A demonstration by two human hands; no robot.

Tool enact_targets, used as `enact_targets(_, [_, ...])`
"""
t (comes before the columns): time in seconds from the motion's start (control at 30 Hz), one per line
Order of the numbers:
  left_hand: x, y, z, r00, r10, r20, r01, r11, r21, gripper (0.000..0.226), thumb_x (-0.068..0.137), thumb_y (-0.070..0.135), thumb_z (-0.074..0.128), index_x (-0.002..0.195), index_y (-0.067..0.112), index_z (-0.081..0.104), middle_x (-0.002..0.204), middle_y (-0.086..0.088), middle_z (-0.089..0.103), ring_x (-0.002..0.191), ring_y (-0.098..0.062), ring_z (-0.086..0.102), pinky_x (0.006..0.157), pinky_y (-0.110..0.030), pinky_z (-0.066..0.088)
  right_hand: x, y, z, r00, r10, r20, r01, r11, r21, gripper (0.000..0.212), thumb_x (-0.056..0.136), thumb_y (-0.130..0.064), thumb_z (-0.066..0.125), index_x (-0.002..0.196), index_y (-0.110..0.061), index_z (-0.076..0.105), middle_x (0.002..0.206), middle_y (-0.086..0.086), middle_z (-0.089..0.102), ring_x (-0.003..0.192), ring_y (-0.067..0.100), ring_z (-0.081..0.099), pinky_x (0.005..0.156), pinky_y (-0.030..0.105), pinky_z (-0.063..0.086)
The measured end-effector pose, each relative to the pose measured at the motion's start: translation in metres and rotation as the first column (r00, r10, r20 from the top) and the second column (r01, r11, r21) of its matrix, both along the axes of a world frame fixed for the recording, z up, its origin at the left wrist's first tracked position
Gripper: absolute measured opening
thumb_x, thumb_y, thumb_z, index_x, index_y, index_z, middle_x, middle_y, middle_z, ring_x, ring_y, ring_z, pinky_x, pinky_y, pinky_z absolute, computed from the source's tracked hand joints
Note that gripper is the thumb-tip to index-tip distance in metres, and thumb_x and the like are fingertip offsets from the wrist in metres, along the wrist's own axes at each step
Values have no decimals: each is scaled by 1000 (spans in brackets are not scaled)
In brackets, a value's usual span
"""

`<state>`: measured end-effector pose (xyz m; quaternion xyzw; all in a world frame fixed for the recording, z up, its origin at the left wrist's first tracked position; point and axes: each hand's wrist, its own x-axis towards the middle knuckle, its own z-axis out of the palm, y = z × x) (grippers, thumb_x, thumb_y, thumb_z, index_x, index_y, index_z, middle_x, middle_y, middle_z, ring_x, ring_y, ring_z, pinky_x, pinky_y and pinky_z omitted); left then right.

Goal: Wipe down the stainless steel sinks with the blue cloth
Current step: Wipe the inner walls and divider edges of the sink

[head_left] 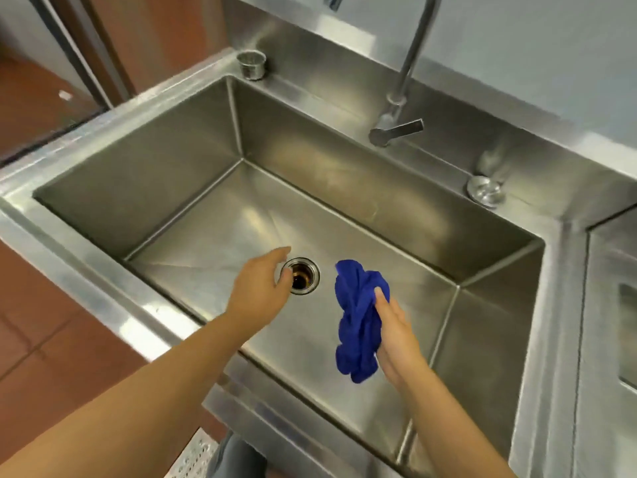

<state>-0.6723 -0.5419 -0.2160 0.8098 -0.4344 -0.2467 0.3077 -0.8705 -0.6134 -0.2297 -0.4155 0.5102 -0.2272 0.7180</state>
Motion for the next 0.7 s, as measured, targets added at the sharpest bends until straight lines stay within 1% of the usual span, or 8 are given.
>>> enact_targets(0.1, [-6, -26, 19, 970, -227, -90, 223, 973, -50, 41, 99, 18, 49, 139, 15, 47, 124, -6, 63, 109, -14, 56, 91, -21, 39, -6, -3, 19, 989, -95, 110, 94, 995, 13, 33, 101, -33, 42, 123, -12, 55, 101, 9, 72, 87, 29, 68, 81, 43, 55])
enact_targets(0.2, [-21, -50, 33, 899, -371, -232, 365, 928, -69, 45, 98, 22, 52, 142, 20, 44, 130, 2, 58, 119, -11, 52, 95, -23, 40, -21, -2, 30, 974, -179, 137, 180, 984, 4, 40, 96, -36, 51, 128, -13, 54, 118, 19, 66, 106, 46, 61, 95, 57, 48])
enact_targets(0.3, [-44, -67, 42, 809, -471, -353, 483, 874, -57, 49, 95, 28, 59, 141, 24, 44, 130, 7, 55, 121, -7, 49, 93, -22, 35, -37, 1, 39, 969, -214, 121, 217, 976, -7, 34, 99, -32, 48, 127, -15, 56, 118, 20, 65, 104, 43, 62, 96, 56, 48])
enact_targets(0.37, [-59, -76, 46, 752, -475, -457, 493, 866, -89, 47, 89, 26, 66, 134, 26, 50, 122, 7, 59, 110, -6, 55, 91, -22, 40, -46, 3, 43, 968, -231, 96, 235, 972, -32, 30, 100, -30, 47, 125, -17, 57, 115, 19, 66, 95, 38, 64, 89, 52, 51])
enact_targets(0.43, [-71, -80, 49, 675, -504, -539, 524, 842, -131, 34, 84, 21, 73, 115, 25, 59, 104, 5, 67, 92, -3, 62, 84, -21, 49, -55, 4, 44, 974, -220, 57, 224, 972, -77, 30, 100, -31, 48, 126, -17, 52, 114, 16, 67, 93, 34, 66, 86, 51, 52])
enact_targets(0.5, [-78, -83, 50, 631, -581, -515, 607, 782, -139, 16, 84, 17, 74, 95, 11, 65, 86, -2, 67, 75, -3, 61, 73, -18, 52, -60, 5, 47, 979, -202, 31, 204, 973, -109, 30, 99, -31, 49, 124, -14, 49, 114, 15, 66, 92, 30, 66, 83, 47, 55])
enact_targets(0.57, [-83, -84, 52, 647, -618, -446, 649, 754, -103, 17, 86, 16, 71, 79, 6, 59, 71, -3, 57, 59, 0, 51, 59, -10, 44, -63, 9, 50, 975, -219, 27, 221, 970, -103, 25, 100, -27, 48, 119, -10, 49, 109, 12, 66, 91, 26, 67, 78, 41, 57])
enact_targets(0.7, [-90, -87, 54, 674, -642, -366, 662, 745, -88, 27, 90, 17, 65, 72, 15, 45, 66, 3, 46, 59, -9, 42, 52, -10, 37, -62, 17, 51, 958, -273, -84, 260, 955, -143, 26, 100, -33, 48, 114, -13, 56, 112, 9, 68, 102, 26, 65, 87, 44, 54])
